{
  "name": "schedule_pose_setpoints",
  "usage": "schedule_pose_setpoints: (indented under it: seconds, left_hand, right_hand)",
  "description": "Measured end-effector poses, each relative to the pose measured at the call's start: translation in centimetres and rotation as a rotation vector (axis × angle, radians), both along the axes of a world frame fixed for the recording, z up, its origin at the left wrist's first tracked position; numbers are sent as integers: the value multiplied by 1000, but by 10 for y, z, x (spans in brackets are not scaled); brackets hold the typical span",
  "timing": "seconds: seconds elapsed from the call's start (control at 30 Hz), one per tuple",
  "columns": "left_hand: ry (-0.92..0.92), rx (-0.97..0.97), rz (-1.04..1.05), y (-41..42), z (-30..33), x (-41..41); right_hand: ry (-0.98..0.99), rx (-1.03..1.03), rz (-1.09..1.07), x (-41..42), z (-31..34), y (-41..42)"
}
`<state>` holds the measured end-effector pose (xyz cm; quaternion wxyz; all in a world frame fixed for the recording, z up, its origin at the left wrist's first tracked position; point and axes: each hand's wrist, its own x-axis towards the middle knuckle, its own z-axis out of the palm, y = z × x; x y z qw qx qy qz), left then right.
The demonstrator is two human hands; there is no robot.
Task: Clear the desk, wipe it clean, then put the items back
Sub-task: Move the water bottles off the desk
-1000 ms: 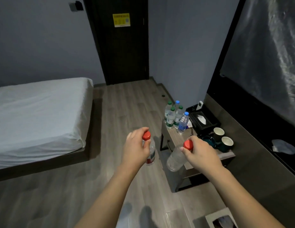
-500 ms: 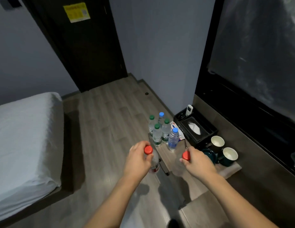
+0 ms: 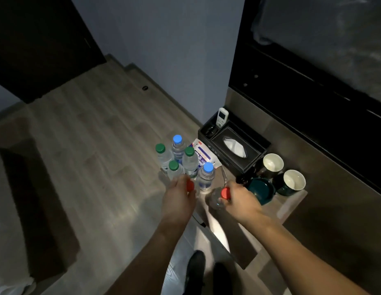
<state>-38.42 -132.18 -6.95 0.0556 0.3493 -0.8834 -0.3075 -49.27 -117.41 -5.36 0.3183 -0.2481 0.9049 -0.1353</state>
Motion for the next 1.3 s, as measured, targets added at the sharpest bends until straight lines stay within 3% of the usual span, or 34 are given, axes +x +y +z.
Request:
schedule_pose_setpoints:
  seconds: [0.3, 0.53, 0.7, 0.8, 1.03, 1.3]
  left_hand:
    - [-51, 1, -33, -19, -30, -29]
    - [-118, 8, -74, -20, -28, -30]
    - [-154, -4, -145, -15, 3, -14]
    - [-116, -104, -202, -5, 41, -5]
    - [34, -209, -368, 25, 111, -30]
    - [274, -277, -747, 106, 134, -91]
  right_hand:
    - [-3, -84, -85, -16, -21, -17]
    - [54, -30, -70, -19, -25, -28]
    - [-61, 28, -99, -14, -1, -17]
    - [-76, -113, -175, -8, 40, 6]
    - [228, -363, -318, 11, 125, 65]
    - [492, -256, -609, 50, 161, 150]
